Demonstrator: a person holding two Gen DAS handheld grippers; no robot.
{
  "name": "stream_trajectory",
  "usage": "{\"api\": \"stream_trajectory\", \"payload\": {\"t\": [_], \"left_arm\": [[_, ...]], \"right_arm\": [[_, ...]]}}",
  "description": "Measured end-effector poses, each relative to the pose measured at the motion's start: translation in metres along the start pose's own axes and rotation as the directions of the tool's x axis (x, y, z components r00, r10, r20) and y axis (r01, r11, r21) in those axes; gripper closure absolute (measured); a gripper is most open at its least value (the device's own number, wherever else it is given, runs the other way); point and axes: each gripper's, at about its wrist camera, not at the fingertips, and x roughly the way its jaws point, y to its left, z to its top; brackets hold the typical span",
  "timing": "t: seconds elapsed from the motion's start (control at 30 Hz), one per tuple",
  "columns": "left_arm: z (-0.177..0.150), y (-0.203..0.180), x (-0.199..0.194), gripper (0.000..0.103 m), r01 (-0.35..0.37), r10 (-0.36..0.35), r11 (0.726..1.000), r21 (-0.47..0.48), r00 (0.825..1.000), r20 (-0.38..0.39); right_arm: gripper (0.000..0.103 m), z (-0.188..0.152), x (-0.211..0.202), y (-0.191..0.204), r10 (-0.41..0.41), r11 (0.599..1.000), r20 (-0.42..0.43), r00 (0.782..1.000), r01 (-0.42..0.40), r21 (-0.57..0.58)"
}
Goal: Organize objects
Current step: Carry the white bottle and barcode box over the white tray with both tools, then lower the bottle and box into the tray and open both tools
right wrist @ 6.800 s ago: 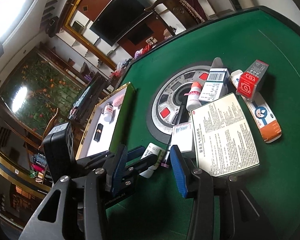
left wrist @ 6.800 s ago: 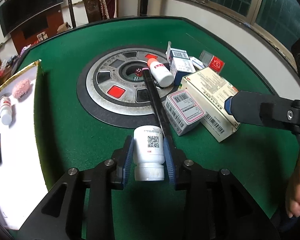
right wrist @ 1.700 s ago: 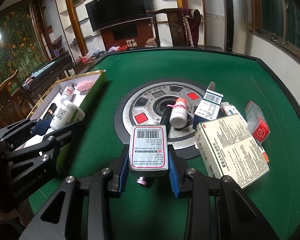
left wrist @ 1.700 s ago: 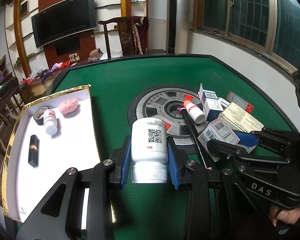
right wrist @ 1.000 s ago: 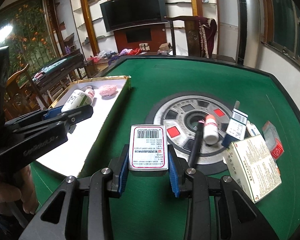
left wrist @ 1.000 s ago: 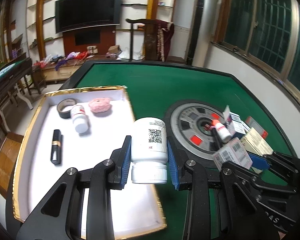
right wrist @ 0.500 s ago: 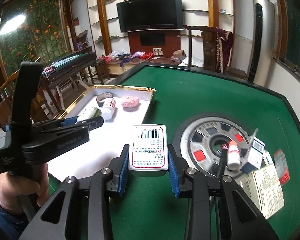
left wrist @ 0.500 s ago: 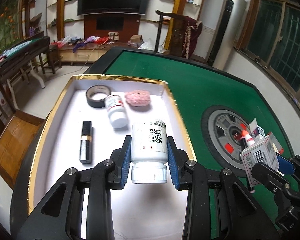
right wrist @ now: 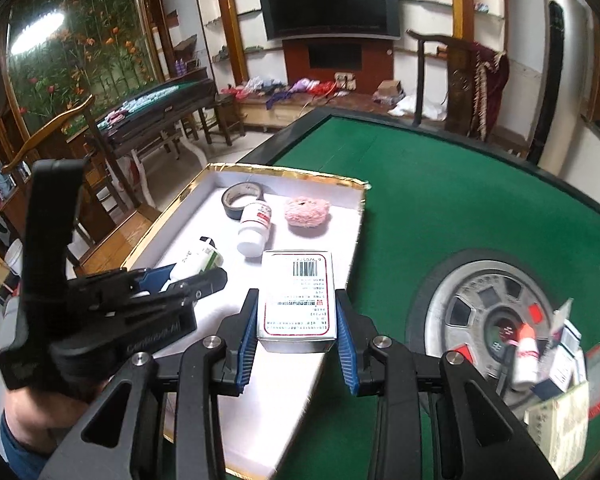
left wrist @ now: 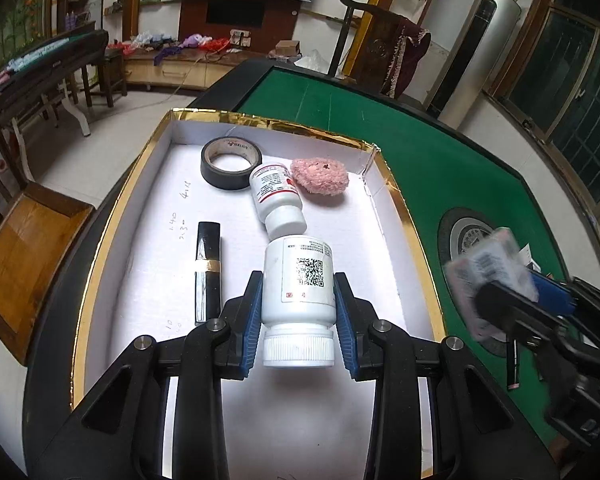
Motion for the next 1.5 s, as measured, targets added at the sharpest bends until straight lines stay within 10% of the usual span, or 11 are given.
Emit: {"api": "stream_trajectory", "payload": {"t": [0.57,1.5], "left_arm": [[0.000,0.019,0.022,0.070,-0.023,0.018,0.998,-0.058,0.996,-0.089],[-0.003,0.015,0.037,0.070,-0.061,0.056,0.998,-0.032,0.988,-0.142]], "right_arm": [[0.068,0.033,0.095,-0.008,0.057,0.998,-0.175,0.983,-0.051,0.038],[0.067,0.043,0.136,0.012,0.031,0.999,-0.268,0.963,-0.027,0.020]]}}
